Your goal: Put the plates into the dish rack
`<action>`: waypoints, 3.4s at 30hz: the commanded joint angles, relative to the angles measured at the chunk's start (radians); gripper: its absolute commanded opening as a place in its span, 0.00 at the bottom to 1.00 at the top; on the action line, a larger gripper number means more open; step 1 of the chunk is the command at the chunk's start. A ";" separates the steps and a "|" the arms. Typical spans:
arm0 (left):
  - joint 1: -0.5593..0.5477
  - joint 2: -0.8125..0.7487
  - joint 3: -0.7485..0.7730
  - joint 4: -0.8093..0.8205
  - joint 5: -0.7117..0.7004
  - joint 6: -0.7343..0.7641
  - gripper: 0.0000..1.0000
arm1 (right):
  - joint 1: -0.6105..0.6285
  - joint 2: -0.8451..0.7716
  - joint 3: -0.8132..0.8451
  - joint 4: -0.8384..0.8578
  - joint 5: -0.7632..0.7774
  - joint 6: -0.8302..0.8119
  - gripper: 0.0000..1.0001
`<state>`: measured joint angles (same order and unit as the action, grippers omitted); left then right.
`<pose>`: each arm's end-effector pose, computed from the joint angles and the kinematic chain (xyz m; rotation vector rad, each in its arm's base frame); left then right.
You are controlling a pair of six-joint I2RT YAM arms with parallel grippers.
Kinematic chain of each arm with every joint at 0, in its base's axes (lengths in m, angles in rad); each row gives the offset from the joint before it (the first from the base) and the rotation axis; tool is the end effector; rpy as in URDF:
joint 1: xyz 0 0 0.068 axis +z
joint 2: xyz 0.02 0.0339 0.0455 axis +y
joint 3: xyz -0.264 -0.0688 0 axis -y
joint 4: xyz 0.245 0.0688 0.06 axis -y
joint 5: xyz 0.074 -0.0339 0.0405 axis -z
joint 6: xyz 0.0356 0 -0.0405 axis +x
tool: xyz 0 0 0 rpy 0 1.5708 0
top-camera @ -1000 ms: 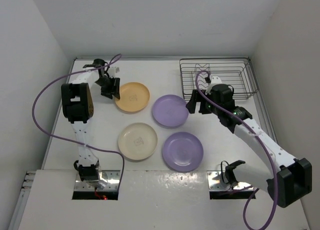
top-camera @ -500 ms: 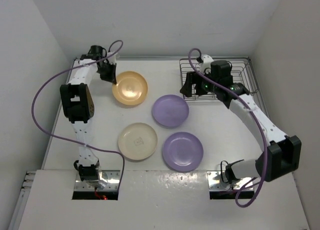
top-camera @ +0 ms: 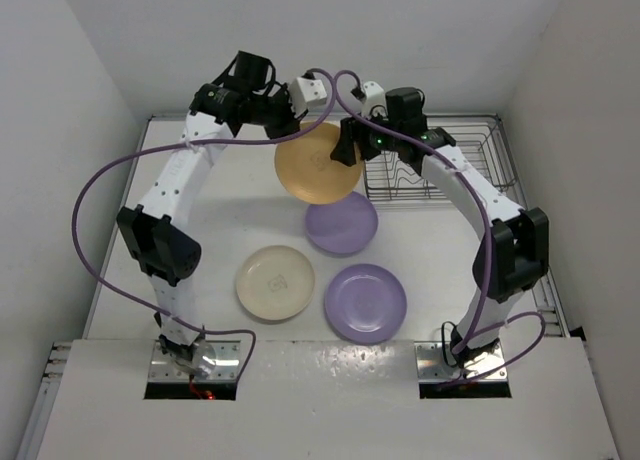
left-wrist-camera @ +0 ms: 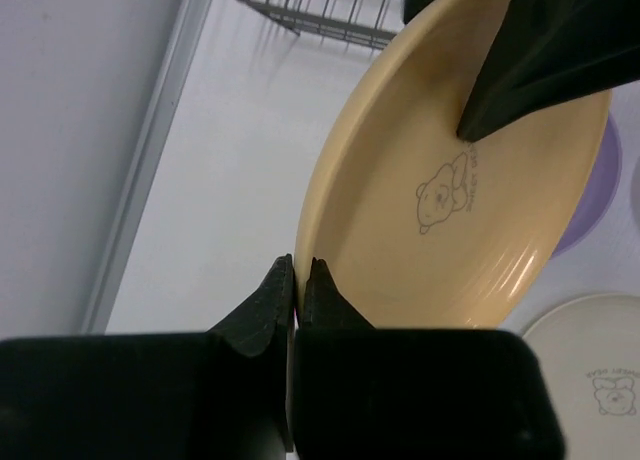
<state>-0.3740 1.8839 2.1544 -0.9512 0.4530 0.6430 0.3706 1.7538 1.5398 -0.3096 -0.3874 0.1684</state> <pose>0.3702 -0.1620 0.4212 1.2717 1.7889 -0.3587 0.3799 0.1621 0.3262 -0.4532 2.0867 0.7273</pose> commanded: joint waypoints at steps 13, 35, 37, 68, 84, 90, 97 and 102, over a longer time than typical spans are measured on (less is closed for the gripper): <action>0.040 0.047 0.088 -0.038 0.000 -0.110 0.61 | -0.065 -0.224 -0.346 0.607 0.061 -0.322 0.00; 0.202 0.064 -0.157 0.008 -0.045 -0.178 0.77 | -0.504 0.064 0.057 0.225 -0.482 -1.147 0.00; 0.202 0.073 -0.157 0.008 -0.045 -0.178 0.77 | -0.506 0.088 0.063 0.192 -0.479 -1.181 0.00; 0.230 0.095 -0.235 0.008 -0.036 -0.178 0.77 | -0.472 0.187 -0.086 0.565 -0.303 -1.113 0.64; 0.124 -0.004 -0.763 -0.071 -0.007 0.083 0.73 | -0.303 -0.350 -0.531 0.759 0.107 -0.216 1.00; 0.144 -0.071 -0.824 -0.003 0.052 0.021 0.71 | -0.154 -0.461 -0.562 -0.038 -0.041 -0.133 0.79; 0.144 -0.123 -0.896 0.074 0.033 -0.032 0.71 | -0.042 -0.669 -1.002 0.012 0.083 0.011 0.75; 0.144 -0.157 -0.932 0.109 0.033 -0.066 0.70 | 0.005 -0.614 -1.093 0.113 0.186 0.025 0.66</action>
<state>-0.2340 1.7908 1.2335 -0.8791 0.4706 0.6113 0.3553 1.1252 0.4389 -0.3134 -0.2890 0.1486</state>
